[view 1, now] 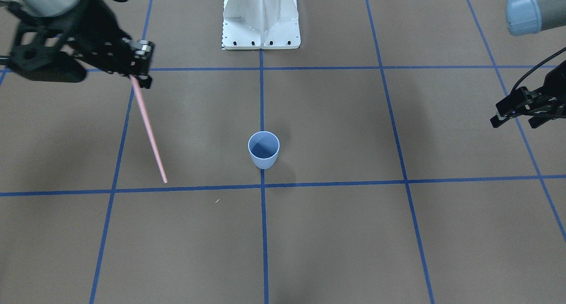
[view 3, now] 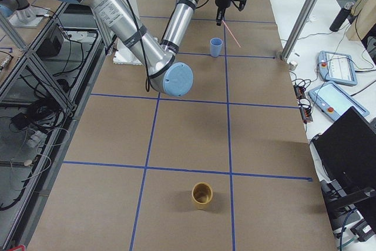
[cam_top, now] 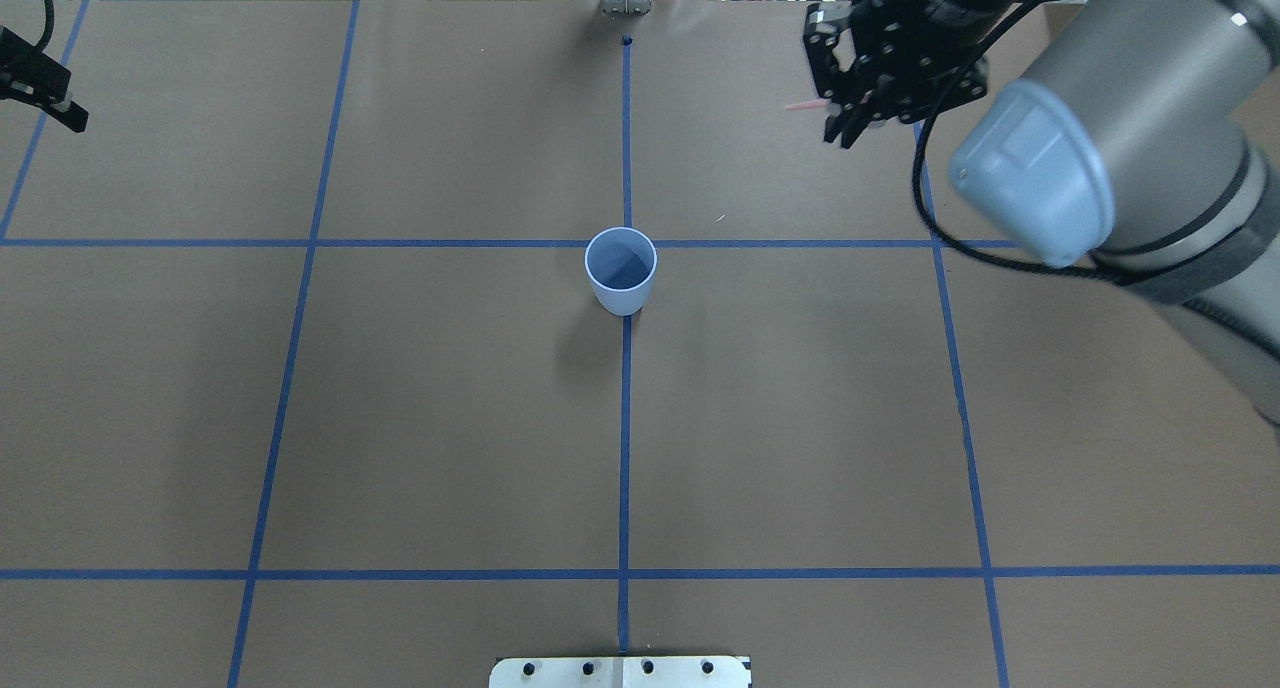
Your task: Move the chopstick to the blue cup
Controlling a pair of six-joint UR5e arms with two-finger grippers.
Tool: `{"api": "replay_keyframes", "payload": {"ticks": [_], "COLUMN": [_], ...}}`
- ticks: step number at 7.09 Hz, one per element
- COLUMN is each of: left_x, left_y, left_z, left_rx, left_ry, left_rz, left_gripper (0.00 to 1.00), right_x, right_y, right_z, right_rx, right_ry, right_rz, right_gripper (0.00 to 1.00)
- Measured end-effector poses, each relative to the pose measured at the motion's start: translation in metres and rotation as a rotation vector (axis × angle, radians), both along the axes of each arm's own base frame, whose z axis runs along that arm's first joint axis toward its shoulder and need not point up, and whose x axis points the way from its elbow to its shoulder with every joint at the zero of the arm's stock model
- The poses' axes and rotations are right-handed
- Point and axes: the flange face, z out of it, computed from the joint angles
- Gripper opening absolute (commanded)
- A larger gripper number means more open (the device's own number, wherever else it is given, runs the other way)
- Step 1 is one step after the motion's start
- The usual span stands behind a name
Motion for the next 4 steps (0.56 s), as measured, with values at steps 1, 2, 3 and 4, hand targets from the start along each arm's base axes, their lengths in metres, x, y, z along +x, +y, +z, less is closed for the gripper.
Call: {"api": "replay_keyframes", "payload": {"ticks": [1,2,3,4], "left_x": [-0.002,-0.002,-0.003,-0.005], "left_y": [0.001,-0.001,-0.002,-0.003], "left_z": [0.011,0.020,0.027,0.031], "left_rx": [-0.004,-0.003,-0.004,-0.005], "left_ry": [-0.006,-0.013,-0.017,-0.020], "left_rz": [0.010,0.025,0.033,0.035], "left_gripper": [0.98,0.98,0.98,0.98], "right_x": [-0.039,-0.067,-0.087,-0.103], "right_y": [0.022,0.039,0.047,0.052], "right_z": [-0.019,-0.036,-0.052,-0.064], "right_rx": [0.002,-0.007,-0.029,-0.054], "right_ry": [0.008,0.006,0.000,-0.005], "right_rz": [-0.002,-0.011,-0.020,-0.031], "right_gripper": [0.00,0.00,0.00,0.00]}}
